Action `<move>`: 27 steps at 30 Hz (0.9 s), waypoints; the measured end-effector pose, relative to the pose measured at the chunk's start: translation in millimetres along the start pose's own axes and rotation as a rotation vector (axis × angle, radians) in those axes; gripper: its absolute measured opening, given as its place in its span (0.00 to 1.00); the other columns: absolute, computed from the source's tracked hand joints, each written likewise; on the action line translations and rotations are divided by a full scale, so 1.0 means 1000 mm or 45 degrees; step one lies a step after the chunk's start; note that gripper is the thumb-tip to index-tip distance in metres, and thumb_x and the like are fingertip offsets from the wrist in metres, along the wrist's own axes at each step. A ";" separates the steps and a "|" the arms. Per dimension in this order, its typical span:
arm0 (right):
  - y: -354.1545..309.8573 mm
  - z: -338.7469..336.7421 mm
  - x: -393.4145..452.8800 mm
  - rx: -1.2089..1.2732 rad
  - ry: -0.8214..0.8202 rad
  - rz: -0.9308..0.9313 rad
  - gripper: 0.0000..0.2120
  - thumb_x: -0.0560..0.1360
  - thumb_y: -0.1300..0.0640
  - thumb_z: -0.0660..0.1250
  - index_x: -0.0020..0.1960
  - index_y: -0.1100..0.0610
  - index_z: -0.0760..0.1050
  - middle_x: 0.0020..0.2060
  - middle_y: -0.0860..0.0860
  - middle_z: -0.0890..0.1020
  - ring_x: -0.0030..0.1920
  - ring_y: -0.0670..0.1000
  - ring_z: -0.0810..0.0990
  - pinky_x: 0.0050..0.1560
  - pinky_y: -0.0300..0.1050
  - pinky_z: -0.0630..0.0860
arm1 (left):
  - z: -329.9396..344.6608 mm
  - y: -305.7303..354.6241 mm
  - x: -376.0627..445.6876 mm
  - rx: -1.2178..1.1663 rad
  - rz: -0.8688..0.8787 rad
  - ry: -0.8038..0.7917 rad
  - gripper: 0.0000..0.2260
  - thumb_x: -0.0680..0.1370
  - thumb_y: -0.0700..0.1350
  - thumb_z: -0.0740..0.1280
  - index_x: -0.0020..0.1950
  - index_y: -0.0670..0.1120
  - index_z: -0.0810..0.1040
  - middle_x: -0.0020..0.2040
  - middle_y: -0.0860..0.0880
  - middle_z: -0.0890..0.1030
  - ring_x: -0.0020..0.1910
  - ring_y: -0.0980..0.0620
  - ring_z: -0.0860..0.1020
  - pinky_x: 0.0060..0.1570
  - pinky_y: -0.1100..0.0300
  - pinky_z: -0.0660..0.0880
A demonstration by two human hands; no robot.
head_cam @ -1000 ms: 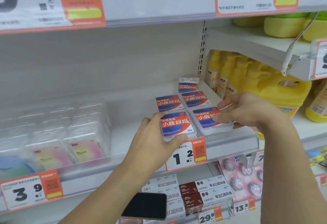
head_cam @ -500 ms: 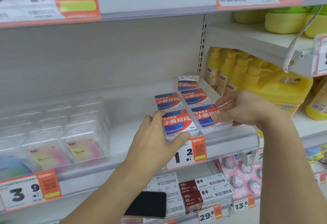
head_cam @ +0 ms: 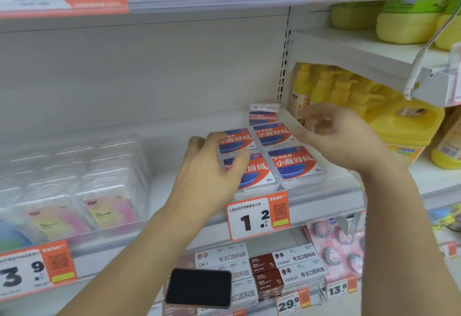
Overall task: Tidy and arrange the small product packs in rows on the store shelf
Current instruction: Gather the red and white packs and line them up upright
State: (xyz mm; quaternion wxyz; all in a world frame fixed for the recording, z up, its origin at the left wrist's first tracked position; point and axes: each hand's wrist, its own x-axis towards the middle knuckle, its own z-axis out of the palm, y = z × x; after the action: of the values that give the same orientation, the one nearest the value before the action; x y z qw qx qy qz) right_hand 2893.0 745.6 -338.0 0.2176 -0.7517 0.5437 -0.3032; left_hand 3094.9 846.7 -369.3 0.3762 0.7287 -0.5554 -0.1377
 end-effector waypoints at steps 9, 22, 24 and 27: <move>0.007 0.036 0.011 -0.095 -0.281 -0.191 0.16 0.80 0.52 0.65 0.67 0.49 0.77 0.70 0.46 0.73 0.60 0.39 0.68 0.51 0.28 0.65 | 0.019 -0.013 0.026 0.217 0.203 -0.242 0.25 0.77 0.56 0.65 0.73 0.56 0.66 0.74 0.56 0.65 0.74 0.53 0.58 0.69 0.61 0.58; -0.020 0.034 0.044 -0.026 0.166 -0.223 0.13 0.77 0.54 0.68 0.61 0.50 0.78 0.58 0.48 0.81 0.56 0.50 0.80 0.49 0.43 0.78 | 0.015 -0.021 0.026 -0.068 0.133 -0.213 0.23 0.76 0.54 0.68 0.71 0.58 0.68 0.75 0.58 0.60 0.71 0.59 0.65 0.52 0.76 0.65; -0.027 0.039 0.081 -0.199 -0.023 -0.180 0.19 0.77 0.52 0.69 0.67 0.49 0.73 0.65 0.51 0.77 0.61 0.54 0.79 0.49 0.42 0.76 | 0.014 -0.024 0.022 -0.117 0.117 -0.239 0.24 0.76 0.54 0.69 0.70 0.57 0.69 0.73 0.59 0.61 0.68 0.59 0.68 0.48 0.75 0.69; -0.028 0.048 0.125 -0.392 -0.246 -0.002 0.31 0.74 0.42 0.71 0.73 0.46 0.65 0.71 0.55 0.71 0.64 0.59 0.77 0.55 0.48 0.79 | 0.011 -0.026 0.018 -0.157 0.140 -0.237 0.24 0.76 0.53 0.69 0.71 0.56 0.69 0.73 0.60 0.61 0.66 0.60 0.69 0.48 0.75 0.71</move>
State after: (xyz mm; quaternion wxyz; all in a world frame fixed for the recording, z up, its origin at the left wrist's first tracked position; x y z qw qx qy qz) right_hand 2973.9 635.7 -326.5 0.1510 -0.8023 0.5596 -0.1428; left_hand 3112.7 828.7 -390.9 0.3742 0.6566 -0.6175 -0.2178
